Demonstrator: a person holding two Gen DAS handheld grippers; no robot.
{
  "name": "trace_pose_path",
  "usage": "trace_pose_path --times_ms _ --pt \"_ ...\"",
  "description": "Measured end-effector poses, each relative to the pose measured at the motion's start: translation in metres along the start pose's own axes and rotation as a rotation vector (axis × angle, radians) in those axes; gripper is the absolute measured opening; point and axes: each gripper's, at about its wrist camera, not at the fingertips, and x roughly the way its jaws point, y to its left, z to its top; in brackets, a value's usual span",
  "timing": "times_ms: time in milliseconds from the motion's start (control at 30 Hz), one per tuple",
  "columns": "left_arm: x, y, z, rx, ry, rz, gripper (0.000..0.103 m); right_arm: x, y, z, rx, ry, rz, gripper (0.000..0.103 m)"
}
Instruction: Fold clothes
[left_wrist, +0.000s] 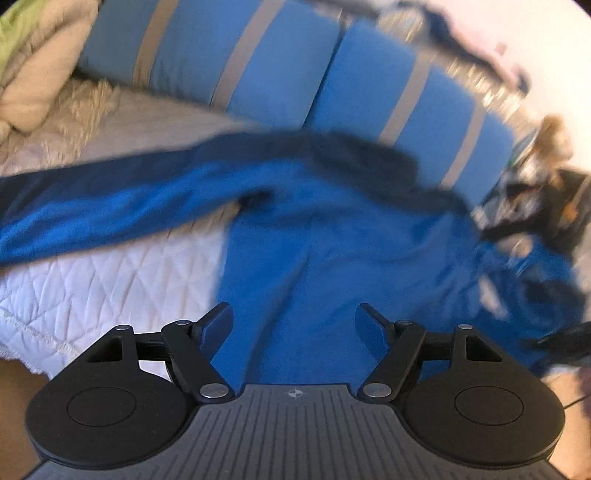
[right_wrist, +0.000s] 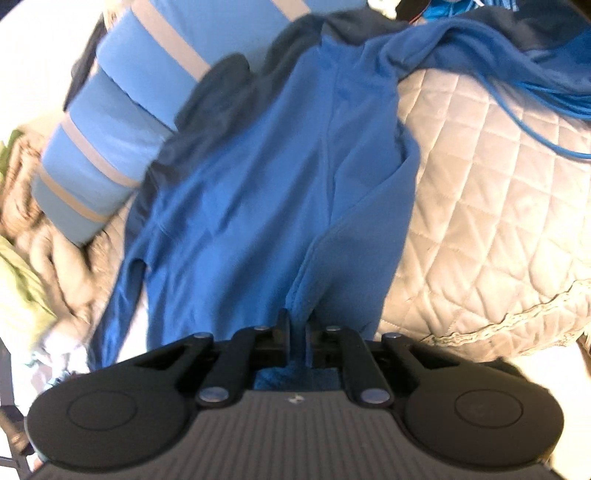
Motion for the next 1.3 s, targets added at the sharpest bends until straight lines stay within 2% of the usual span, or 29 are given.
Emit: trace_pose_path --times_ms 133,333,400,500,600,700,733,833,967,1033,1200,1300 --pt "0.044 0.012 -0.006 0.039 0.148 0.106 0.07 -0.009 -0.011 -0.001 0.017 -0.015 0.033 0.008" --pt "0.09 0.038 -0.032 0.06 0.375 0.157 0.069 -0.015 -0.026 0.0 0.039 -0.029 0.072 0.008" --pt "0.09 0.046 -0.036 0.037 0.386 0.171 0.069 -0.017 -0.031 0.001 0.049 -0.033 0.074 0.008" --pt "0.079 0.057 -0.034 0.005 0.364 0.105 0.069 -0.018 -0.041 0.002 0.063 -0.042 0.069 0.008" --pt "0.07 0.07 -0.035 -0.018 0.357 0.072 0.069 -0.02 -0.053 0.006 0.088 -0.053 0.064 0.007" --pt "0.059 0.089 -0.035 -0.097 0.335 0.014 0.069 -0.022 -0.065 0.011 0.117 -0.072 0.054 0.006" --pt "0.056 0.095 -0.035 -0.12 0.327 0.004 0.069 -0.023 -0.07 0.012 0.125 -0.084 0.046 0.003" --pt "0.06 0.098 -0.033 -0.132 0.366 0.03 0.069 -0.026 -0.083 0.016 0.153 -0.114 0.023 0.001" --pt "0.088 0.08 -0.034 -0.072 0.455 0.081 0.069 -0.026 -0.087 0.016 0.156 -0.106 0.017 0.001" --pt "0.102 0.075 -0.039 -0.078 0.479 0.093 0.066 -0.025 -0.085 0.014 0.147 -0.097 0.026 0.001" --pt "0.11 0.074 -0.044 -0.141 0.483 0.114 0.067 -0.025 -0.072 0.007 0.1 -0.066 0.062 0.005" --pt "0.104 0.077 -0.05 -0.193 0.458 0.103 0.06 -0.028 -0.061 0.003 0.059 -0.061 0.072 0.006"
